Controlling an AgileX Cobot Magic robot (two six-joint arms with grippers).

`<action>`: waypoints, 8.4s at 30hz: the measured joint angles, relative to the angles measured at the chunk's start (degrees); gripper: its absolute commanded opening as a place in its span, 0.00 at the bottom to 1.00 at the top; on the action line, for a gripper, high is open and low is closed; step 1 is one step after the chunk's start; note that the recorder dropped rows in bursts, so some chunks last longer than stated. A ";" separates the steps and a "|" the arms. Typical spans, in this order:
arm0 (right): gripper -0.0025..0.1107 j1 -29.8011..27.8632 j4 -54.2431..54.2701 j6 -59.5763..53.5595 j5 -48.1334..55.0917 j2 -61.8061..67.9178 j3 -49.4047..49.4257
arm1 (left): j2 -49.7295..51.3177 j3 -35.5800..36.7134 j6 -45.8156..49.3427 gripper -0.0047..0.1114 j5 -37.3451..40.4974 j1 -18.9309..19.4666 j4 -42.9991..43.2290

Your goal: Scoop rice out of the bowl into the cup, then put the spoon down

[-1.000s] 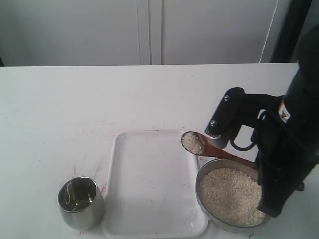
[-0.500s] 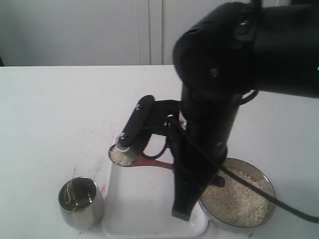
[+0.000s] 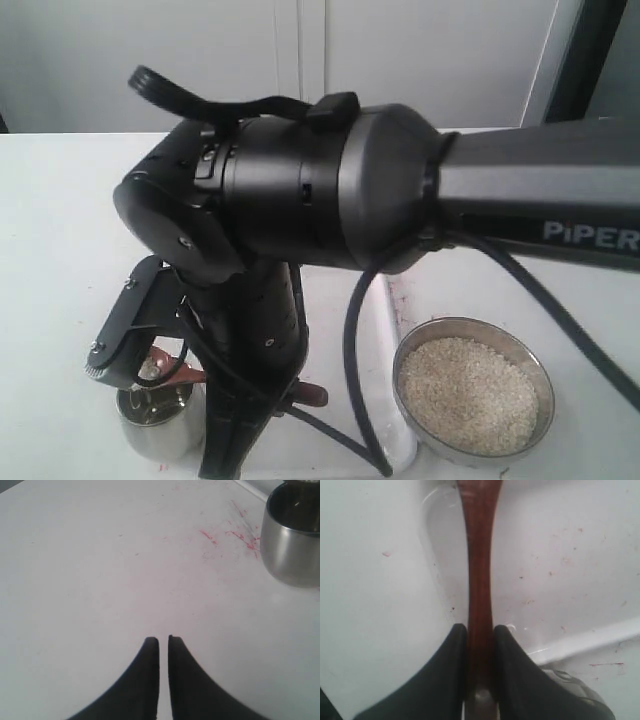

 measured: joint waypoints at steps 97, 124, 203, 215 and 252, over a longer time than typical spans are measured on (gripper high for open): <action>0.02 9.17 -42.24 -8.69 0.00 0.59 5.48 | 0.00 0.00 0.00 0.16 0.00 0.00 0.00; 0.02 11.50 -51.28 -8.69 -0.11 0.59 5.48 | 0.00 0.00 0.00 0.16 0.00 0.00 0.00; 0.02 -7.79 4.31 50.55 0.10 -5.00 5.48 | 0.00 0.00 0.00 0.16 0.00 0.00 0.00; 0.02 -11.62 10.69 49.45 -6.63 -1.22 4.23 | 0.00 0.00 0.00 0.16 0.00 0.00 0.00; 0.03 -15.34 12.93 54.43 -9.75 11.25 2.20 | 0.00 0.00 0.00 0.16 0.00 0.00 0.00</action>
